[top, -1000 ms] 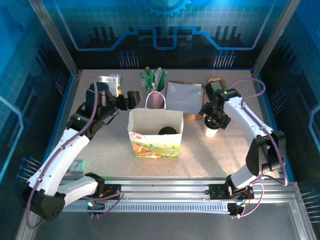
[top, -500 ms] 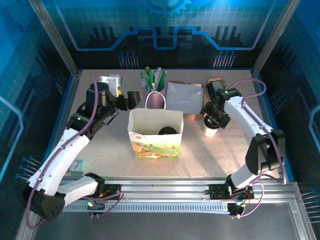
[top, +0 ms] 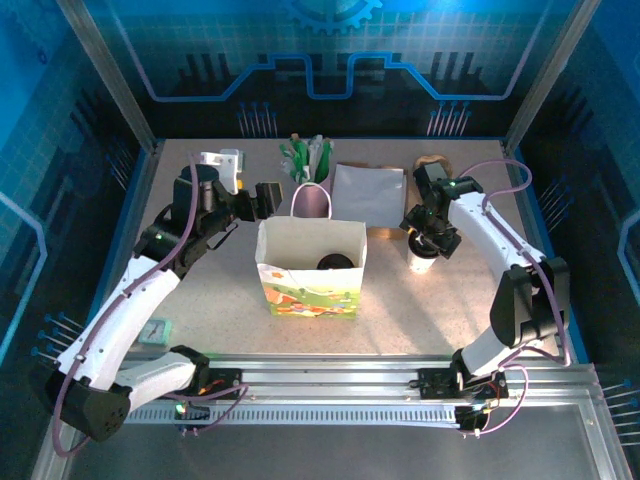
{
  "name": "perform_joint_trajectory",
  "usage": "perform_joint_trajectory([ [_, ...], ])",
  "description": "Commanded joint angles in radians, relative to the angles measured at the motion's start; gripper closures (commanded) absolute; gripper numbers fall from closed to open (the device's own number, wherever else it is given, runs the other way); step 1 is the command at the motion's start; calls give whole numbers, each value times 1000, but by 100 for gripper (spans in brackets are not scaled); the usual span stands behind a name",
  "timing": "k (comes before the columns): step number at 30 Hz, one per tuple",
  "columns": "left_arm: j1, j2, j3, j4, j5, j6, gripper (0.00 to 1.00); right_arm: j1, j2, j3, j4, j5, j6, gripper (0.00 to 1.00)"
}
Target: Pack the takeout coffee
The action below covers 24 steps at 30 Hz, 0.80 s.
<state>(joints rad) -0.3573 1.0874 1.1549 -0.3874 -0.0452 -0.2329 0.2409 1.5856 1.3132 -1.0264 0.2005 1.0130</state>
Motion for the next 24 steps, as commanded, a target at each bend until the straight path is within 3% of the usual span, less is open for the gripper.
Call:
perform_joint_trajectory([
  [1,5,6,29,-5,-2,17,9,-14,31,-13,3,-8,-8,13],
  [15,4,7,32,-9,-7,21,9,-16,65,0,-20,-3,-60,14],
  [24,5,13,31,-12,-11,24,9,-16,55,38,1,-82,-142,14],
])
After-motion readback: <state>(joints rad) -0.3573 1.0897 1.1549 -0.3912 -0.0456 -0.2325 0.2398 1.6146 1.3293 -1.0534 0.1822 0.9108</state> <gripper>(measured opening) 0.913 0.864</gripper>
